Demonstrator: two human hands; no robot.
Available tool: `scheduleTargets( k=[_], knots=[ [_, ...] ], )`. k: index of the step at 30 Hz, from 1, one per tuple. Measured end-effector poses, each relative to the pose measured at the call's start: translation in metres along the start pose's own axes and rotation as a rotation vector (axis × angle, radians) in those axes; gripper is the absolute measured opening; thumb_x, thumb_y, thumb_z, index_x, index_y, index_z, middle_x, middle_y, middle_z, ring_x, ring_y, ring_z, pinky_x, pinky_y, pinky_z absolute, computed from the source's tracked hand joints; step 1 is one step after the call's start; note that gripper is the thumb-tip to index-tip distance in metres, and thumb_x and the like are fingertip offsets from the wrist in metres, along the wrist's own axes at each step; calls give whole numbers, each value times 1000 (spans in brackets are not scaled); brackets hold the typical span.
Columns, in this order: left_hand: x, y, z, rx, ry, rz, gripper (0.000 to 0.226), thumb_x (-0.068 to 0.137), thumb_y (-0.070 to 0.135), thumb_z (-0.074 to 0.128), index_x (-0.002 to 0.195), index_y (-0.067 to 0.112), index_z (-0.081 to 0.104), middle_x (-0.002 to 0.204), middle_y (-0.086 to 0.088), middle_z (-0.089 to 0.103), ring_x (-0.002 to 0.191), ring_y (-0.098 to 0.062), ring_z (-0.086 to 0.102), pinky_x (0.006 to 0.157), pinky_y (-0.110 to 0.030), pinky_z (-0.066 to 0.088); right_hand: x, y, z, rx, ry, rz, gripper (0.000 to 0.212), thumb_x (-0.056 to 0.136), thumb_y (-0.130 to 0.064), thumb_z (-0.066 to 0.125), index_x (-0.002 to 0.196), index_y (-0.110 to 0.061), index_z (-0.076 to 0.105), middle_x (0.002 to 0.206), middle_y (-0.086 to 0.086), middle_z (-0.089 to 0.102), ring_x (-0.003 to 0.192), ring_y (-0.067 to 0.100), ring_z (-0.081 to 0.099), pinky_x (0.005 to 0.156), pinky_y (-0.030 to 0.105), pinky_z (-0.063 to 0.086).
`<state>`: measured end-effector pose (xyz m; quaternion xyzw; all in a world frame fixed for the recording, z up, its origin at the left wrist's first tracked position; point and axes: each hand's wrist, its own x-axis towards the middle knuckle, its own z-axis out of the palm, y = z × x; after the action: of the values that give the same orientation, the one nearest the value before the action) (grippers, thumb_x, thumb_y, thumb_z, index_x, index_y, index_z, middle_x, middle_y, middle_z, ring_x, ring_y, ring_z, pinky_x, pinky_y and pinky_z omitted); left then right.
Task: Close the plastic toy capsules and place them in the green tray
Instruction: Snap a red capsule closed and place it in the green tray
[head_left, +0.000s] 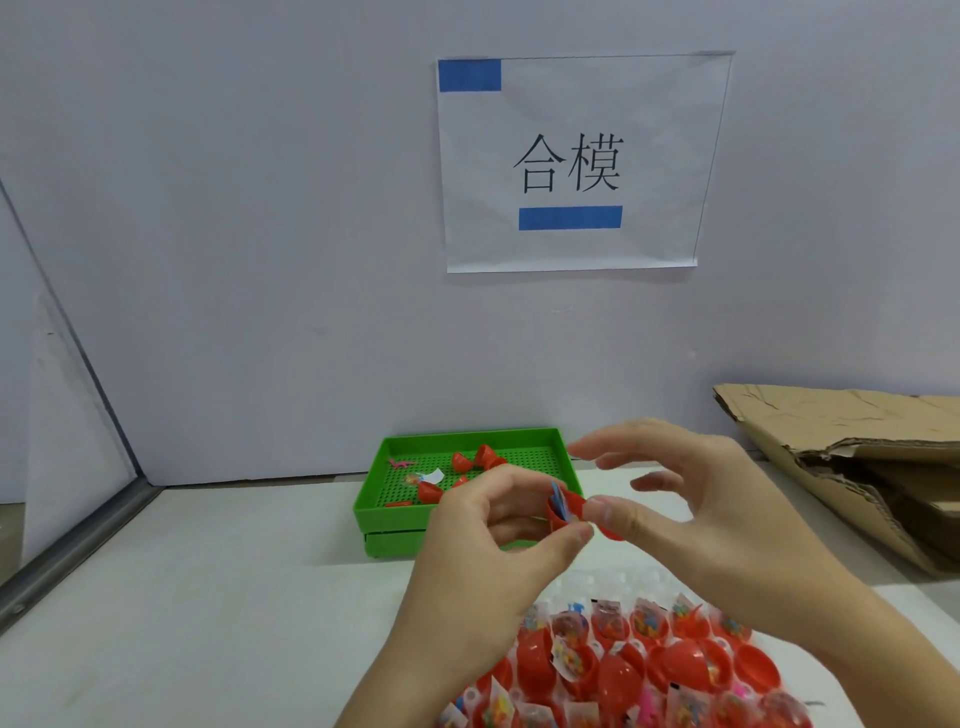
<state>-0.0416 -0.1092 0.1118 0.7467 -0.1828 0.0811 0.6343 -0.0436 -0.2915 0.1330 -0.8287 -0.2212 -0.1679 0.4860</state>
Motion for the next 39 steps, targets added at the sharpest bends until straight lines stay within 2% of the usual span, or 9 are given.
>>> scheduleTargets(
  k=[7,13,17,22,28,31,34,36,39],
  knots=[
    [-4,1,7,21,-72,21,19,82,13,78,96,24,75,87,5,77,84,-10,73,79,-23,58,2,-4,2,-133,-32,-95,22,81,-16,79,88,-37,80,91,-19,71,93,9,66,75,23,51],
    [-2,2,4,11,-63,13,23,78,12,82,97,25,75,87,6,77,84,-10,73,82,-26,58,3,-3,0,58,-29,-71,15,74,-20,78,84,-32,81,84,-9,73,72,19,68,52,20,50],
    [-4,4,5,14,-59,20,24,78,11,81,96,25,75,86,7,77,83,-10,73,82,-26,59,6,2,2,119,-12,-70,31,74,2,81,77,-29,81,80,-3,73,60,23,65,47,25,48],
    [-5,6,6,18,-66,42,22,80,13,81,96,26,76,88,8,77,85,-9,73,84,-26,58,6,5,3,134,25,-107,35,74,8,80,75,-28,81,78,-1,73,53,20,62,45,23,45],
    [-5,8,7,-84,-86,25,22,80,19,74,100,26,77,93,1,78,89,-18,74,85,-37,59,6,4,2,110,38,-111,32,77,2,79,79,-29,81,79,-5,73,56,15,63,46,21,45],
    [-5,7,5,-163,-102,-7,20,81,12,76,98,22,78,92,-4,78,89,-22,75,81,-32,60,5,1,1,154,4,-85,34,81,2,76,83,-31,82,82,-3,72,55,13,61,47,22,46],
    [-3,8,4,-242,-99,-42,17,76,17,78,94,18,78,91,-6,78,88,-24,75,77,-27,60,3,-5,-1,162,-35,-82,25,84,-11,72,92,-32,81,88,-3,73,61,10,64,52,20,50],
    [-3,7,3,-284,-80,-55,22,71,22,77,92,15,78,91,-7,78,87,-24,75,75,-25,59,2,-6,-5,169,-30,-59,25,82,-25,69,102,-36,78,93,-4,73,73,11,69,60,21,55],
    [-2,7,2,-317,-56,-49,22,70,23,77,91,18,78,91,-8,78,87,-25,75,75,-24,59,1,-1,-18,99,-98,79,45,77,-45,68,122,-43,66,107,-11,73,99,10,71,85,33,59]
  ],
)
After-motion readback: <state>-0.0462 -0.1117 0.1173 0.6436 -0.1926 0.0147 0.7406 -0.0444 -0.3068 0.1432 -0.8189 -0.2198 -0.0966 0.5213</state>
